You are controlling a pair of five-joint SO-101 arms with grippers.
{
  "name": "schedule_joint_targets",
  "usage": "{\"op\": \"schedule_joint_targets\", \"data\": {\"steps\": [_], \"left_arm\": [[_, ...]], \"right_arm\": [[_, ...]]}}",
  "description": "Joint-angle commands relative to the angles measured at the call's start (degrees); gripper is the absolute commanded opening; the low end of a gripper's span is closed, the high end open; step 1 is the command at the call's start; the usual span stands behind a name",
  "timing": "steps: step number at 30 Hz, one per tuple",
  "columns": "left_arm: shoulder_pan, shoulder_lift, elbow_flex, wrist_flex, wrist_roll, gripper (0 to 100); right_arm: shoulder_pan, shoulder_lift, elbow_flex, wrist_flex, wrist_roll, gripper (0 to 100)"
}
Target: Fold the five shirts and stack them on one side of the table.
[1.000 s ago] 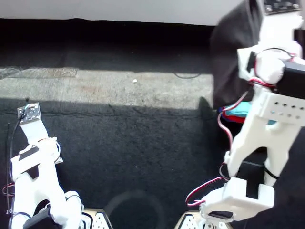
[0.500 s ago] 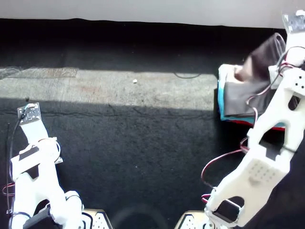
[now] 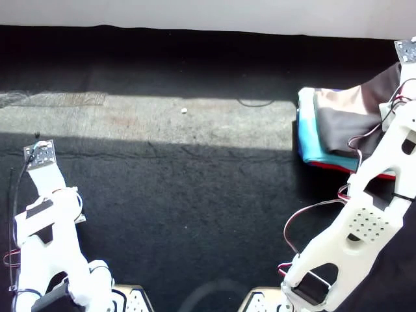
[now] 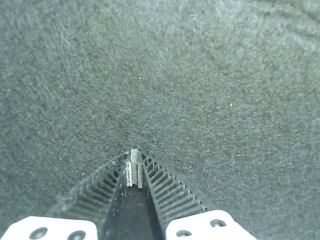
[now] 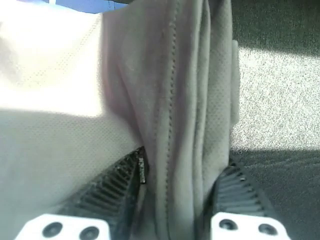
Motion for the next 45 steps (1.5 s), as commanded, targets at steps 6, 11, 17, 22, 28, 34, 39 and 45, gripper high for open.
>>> {"op": "schedule_joint_targets", "data": {"steps": [6,11,17,22,28,34,39,45], "left_arm": [[0.57,-1.19,0.04,-0.79,-0.53,1],[0.57,-1.19,0.04,-0.79,-0.53,1],[0.57,-1.19,0.04,-0.79,-0.53,1],[0.57,-1.19,0.04,-0.79,-0.53,1],[0.57,-1.19,0.04,-0.88,-0.53,1],[0.57,-1.19,0.04,-0.88,-0.53,1],[0.57,-1.19,0.04,-0.88,-0.53,1],[0.57,-1.19,0.04,-0.88,-0.53,1]], "right_arm": [[-2.68,-3.21,-21.93,2.24,-15.21,18.3],[-8.48,-4.53,-30.55,12.88,-15.91,14.1],[-14.02,-2.77,-26.51,19.74,-13.19,1.6],[-14.20,-3.65,-14.29,19.82,-12.84,3.9],[-17.71,-15.16,7.87,19.82,-13.71,11.8],[-21.58,-27.47,28.53,16.13,-15.65,10.1],[-20.70,-30.55,39.25,5.58,-15.38,10.1],[-18.42,-30.55,45.93,-3.12,-15.38,10.3]]}}
